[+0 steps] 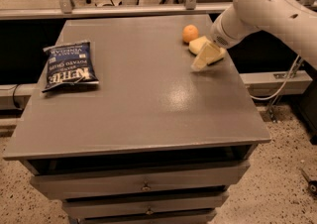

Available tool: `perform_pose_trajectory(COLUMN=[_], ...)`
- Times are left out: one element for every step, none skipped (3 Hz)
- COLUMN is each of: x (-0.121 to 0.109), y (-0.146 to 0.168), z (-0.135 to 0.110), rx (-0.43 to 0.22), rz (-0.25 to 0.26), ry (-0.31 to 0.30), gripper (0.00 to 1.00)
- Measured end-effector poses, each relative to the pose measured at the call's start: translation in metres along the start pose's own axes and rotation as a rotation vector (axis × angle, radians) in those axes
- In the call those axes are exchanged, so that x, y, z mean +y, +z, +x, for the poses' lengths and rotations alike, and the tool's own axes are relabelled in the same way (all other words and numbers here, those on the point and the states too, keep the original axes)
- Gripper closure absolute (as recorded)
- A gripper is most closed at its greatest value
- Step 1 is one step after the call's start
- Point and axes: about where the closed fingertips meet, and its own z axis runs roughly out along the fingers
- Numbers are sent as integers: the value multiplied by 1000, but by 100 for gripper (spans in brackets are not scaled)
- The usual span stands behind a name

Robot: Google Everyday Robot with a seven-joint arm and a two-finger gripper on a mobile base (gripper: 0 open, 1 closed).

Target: Move sponge near orange

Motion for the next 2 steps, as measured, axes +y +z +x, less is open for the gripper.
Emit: perform_pose_trajectory(x=[-5,-21], y=[-25,-89], z=[8,45], rx=[-63,-188], rz=[-49,-145], ry=[42,71], gripper=[0,0])
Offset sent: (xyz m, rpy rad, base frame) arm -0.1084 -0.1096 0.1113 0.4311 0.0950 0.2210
